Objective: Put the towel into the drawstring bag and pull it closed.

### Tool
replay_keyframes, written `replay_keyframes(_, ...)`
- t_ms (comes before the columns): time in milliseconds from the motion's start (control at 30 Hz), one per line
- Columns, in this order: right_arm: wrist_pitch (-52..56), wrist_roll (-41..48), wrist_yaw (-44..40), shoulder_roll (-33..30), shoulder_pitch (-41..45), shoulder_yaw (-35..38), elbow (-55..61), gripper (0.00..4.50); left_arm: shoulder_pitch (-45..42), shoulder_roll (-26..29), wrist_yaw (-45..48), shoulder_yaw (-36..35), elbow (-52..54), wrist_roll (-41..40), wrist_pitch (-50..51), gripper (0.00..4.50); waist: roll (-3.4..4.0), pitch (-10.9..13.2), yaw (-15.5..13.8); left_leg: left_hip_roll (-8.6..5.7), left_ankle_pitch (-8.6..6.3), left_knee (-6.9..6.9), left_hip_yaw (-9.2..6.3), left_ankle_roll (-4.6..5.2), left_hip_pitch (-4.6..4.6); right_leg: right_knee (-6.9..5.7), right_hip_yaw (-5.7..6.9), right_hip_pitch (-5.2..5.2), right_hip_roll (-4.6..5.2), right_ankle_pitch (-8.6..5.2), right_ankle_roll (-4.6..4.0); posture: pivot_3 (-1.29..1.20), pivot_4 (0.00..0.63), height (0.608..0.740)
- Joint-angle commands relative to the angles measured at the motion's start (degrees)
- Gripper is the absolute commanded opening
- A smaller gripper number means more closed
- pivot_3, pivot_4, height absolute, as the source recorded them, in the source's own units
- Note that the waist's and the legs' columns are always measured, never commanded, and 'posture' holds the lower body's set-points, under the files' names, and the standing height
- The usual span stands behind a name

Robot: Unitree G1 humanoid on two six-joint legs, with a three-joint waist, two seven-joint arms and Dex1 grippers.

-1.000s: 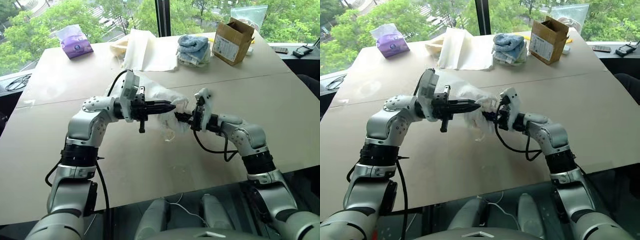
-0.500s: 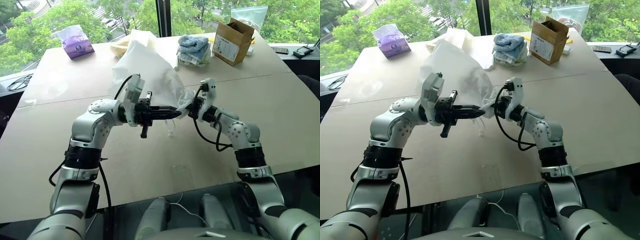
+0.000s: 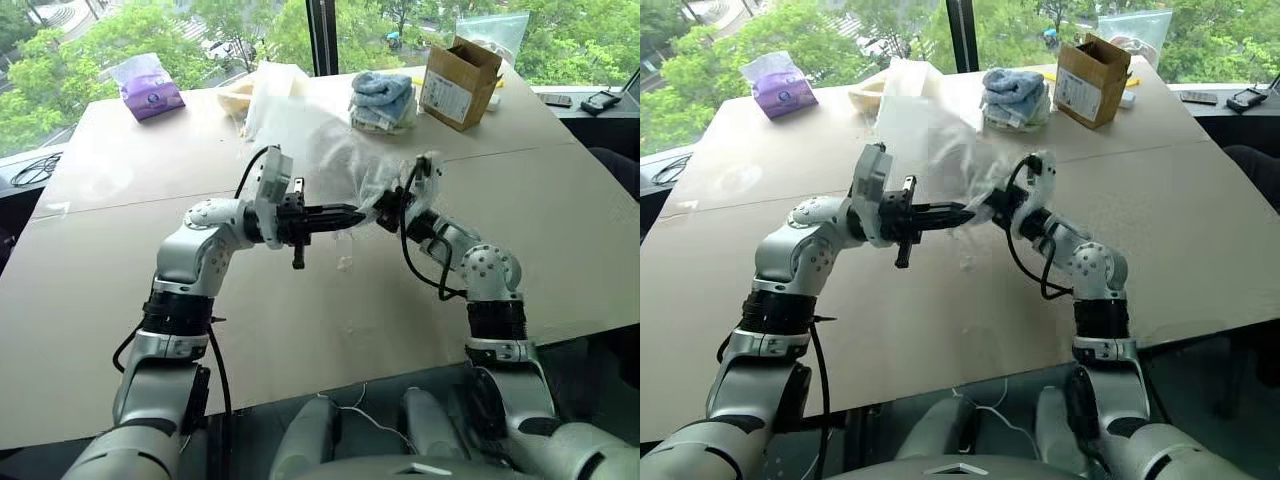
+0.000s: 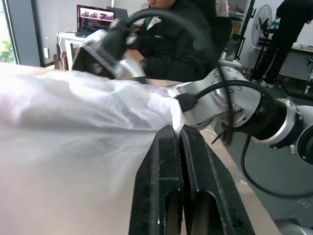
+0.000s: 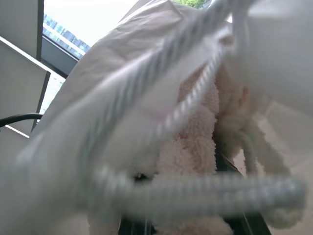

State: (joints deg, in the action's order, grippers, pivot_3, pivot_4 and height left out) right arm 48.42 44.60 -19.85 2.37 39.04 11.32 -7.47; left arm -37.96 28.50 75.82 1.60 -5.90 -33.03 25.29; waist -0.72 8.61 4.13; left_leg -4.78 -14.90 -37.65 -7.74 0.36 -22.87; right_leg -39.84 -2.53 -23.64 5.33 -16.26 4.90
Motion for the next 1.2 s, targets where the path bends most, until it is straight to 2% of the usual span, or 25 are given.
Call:
replay_keyframes(33, -1.8, 1.0, 3.7, 3.5, 0.9, -0.1, 1.7, 0.05, -0.5, -0.4, 0.2, -0.6, 0.9, -0.6, -0.7, 0.0, 0.0, 0.0, 0.2, 0.0, 0.0, 0.04, 0.0, 0.0, -0.01, 0.02, 0.0, -0.01, 0.0, 0.0, 0.0, 0.0, 0.15, 0.74)
replay_keyframes(67, -2.2, 0.4, 7.0, 4.7, 1.6, 1.4, -1.0, 0.05, -0.5, -0.7, 0.0, -0.8, 1.1, -1.2, -0.3, 0.0, 0.0, 0.0, 0.5, 0.0, -0.01, 0.09, 0.01, 0.01, -0.01, 0.03, -0.02, -0.04, 0.01, 0.0, 0.0, 0.0, 0.15, 0.74)
replay_keyframes(167, 3.9, 2.1, -0.9, 2.9, -1.4, -5.2, 4.2, 0.05, -1.0, -1.5, -1.2, -1.4, 1.3, -1.8, 0.5, 0.0, 0.0, 0.0, 0.8, -0.01, 0.0, 0.1, 0.0, 0.0, -0.01, 0.03, -0.01, -0.04, 0.03, 0.0, 0.0, 0.0, 0.15, 0.74)
replay_keyframes(267, -0.4, 2.8, 12.0, 7.4, 2.1, 3.5, -2.9, 0.05, -1.7, -2.5, -3.1, -2.2, 0.5, -1.9, 1.0, 0.0, 0.0, 0.0, 0.9, -0.02, 0.0, 0.09, 0.0, 0.01, -0.02, 0.05, -0.01, -0.03, 0.03, 0.0, 0.0, 0.0, 0.15, 0.74)
replay_keyframes(300, 0.2, 2.5, 10.8, 6.9, 2.0, 2.5, -2.6, 0.05, -1.9, -2.7, -3.5, -2.4, 0.3, -2.0, 1.1, 0.0, 0.0, 0.0, 0.8, -0.01, 0.0, 0.05, -0.01, 0.0, -0.02, 0.01, -0.01, -0.02, 0.03, 0.0, 0.0, 0.0, 0.15, 0.74)
replay_keyframes(367, 3.7, 2.6, 3.9, 4.6, -0.1, -4.1, 2.6, 0.05, -2.4, -3.4, -4.8, -2.8, -0.3, -2.0, 1.5, 0.0, 0.01, 0.0, 0.8, -0.02, 0.01, -0.02, -0.02, 0.0, -0.01, -0.01, 0.0, -0.01, 0.02, 0.0, 0.0, 0.0, 0.15, 0.74)
replay_keyframes(467, 0.0, 1.3, 11.9, 7.6, 1.0, 0.5, -1.4, 0.05, -3.6, -4.3, -7.5, -3.3, -1.9, -1.5, 2.1, 0.0, 0.01, 0.0, 1.3, 0.0, 0.0, 0.0, 0.0, 0.01, -0.02, -0.01, -0.02, -0.03, 0.0, 0.0, 0.0, 0.0, 0.15, 0.74)
replay_keyframes(633, -4.3, 0.0, 14.7, 8.7, 1.3, 0.8, -2.4, 0.05, -4.7, -5.1, -10.4, -4.2, -3.7, -1.6, 2.8, 0.0, 0.01, 0.0, 1.3, -0.03, 0.0, -0.02, 0.01, 0.0, -0.01, -0.01, -0.03, -0.02, 0.02, 0.0, 0.0, 0.0, 0.15, 0.74)
replay_keyframes(667, -5.4, -0.5, 15.9, 9.2, 1.2, 1.0, -2.3, 0.95, -5.1, -5.5, -11.5, -4.4, -4.3, -1.4, 2.9, 0.0, 0.01, 0.0, 1.3, -0.03, 0.0, -0.01, 0.01, 0.0, -0.01, -0.02, -0.04, -0.03, 0.01, 0.0, 0.0, 0.0, 0.15, 0.74)
replay_keyframes(733, -6.5, -1.6, 16.8, 9.0, 0.6, 0.1, -1.9, 1.74, -5.8, -6.1, -13.6, -4.8, -5.7, -0.6, 2.4, 0.0, 0.01, 0.0, 1.3, -0.02, 0.0, -0.01, -0.02, 0.0, -0.02, -0.02, -0.01, -0.03, 0.01, 0.0, 0.0, 0.0, 0.15, 0.74)
replay_keyframes(800, -6.1, -2.2, 16.5, 8.1, -0.5, -1.6, -0.5, 2.87, -6.5, -6.5, -15.4, -5.3, -7.2, 0.2, 1.6, 0.0, 0.0, 0.0, 1.3, -0.02, 0.0, -0.01, 0.0, 0.0, -0.02, -0.02, -0.03, -0.03, 0.01, 0.0, 0.0, 0.0, 0.15, 0.74)
replay_keyframes(900, -3.4, -3.0, 14.9, 6.0, -2.9, -4.7, 3.2, 4.26, -7.9, -7.0, -18.0, -5.8, -10.3, 1.9, -0.6, 0.0, 0.0, 0.0, 1.3, -0.02, 0.0, -0.01, 0.02, 0.0, -0.01, -0.02, -0.05, -0.03, 0.01, 0.0, 0.0, 0.0, 0.15, 0.74)
replay_keyframes(933, -2.1, -2.6, 14.6, 5.5, -3.8, -5.5, 4.8, 4.41, -8.3, -7.2, -18.7, -6.0, -11.2, 2.2, -1.1, 0.0, 0.0, 0.0, 1.3, -0.01, 0.0, -0.01, 0.0, 0.0, -0.01, -0.02, -0.03, -0.03, 0.0, 0.0, 0.0, 0.0, 0.15, 0.74)
replay_keyframes(1200, 5.5, 1.6, 14.2, 2.4, -7.6, -5.6, 16.0, 4.41, -11.0, -8.6, -20.6, -7.3, -15.5, 2.9, -3.6, 0.0, 0.0, 0.0, 1.1, -0.03, 0.0, -0.04, -0.02, 0.0, -0.04, -0.01, -0.01, -0.02, 0.02, 0.0, 0.0, 0.0, 0.15, 0.74)
